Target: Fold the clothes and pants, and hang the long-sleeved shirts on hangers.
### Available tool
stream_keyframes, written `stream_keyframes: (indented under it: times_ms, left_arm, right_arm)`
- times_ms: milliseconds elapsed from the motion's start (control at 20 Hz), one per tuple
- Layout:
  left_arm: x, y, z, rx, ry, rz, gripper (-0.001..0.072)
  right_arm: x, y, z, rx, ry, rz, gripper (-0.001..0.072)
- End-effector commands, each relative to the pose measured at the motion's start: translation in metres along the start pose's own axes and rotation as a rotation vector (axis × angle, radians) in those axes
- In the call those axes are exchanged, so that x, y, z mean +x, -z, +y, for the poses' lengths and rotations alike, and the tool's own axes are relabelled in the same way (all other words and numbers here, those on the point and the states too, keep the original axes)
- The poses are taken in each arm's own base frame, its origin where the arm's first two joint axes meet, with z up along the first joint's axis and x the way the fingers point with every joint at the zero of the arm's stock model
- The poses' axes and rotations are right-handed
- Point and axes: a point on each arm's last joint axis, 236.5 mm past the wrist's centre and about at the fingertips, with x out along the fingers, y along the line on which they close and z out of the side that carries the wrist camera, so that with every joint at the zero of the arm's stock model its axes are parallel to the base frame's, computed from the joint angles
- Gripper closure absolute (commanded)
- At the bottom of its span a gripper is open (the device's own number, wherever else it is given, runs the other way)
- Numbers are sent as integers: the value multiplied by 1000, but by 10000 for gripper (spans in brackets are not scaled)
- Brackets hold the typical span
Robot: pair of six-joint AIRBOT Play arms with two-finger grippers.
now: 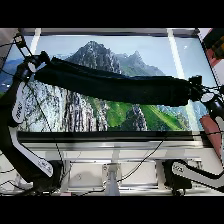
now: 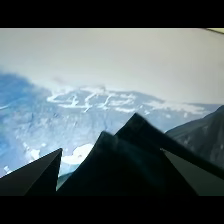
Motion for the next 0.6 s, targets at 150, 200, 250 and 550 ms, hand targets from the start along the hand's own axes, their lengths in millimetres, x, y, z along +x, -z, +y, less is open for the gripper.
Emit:
stream_keyframes:
  times_ms: [150, 200, 250, 550]
  left_arm:
    - [-65, 93, 83, -142, -79, 528, -3]
    - [-72, 107, 86, -189, -53, 588, -3]
    - [-75, 115, 82, -238, 0, 621, -4]
    - [-51, 127, 56, -469, 131, 596, -4]
  right_arm:
    - [-8, -4, 8, -110, -16, -13, 44]
    - [-8, -4, 8, -110, -16, -13, 44]
    - [-8, -4, 8, -110, -16, -13, 44]
    - [-8, -5, 8, -111, -16, -14, 44]
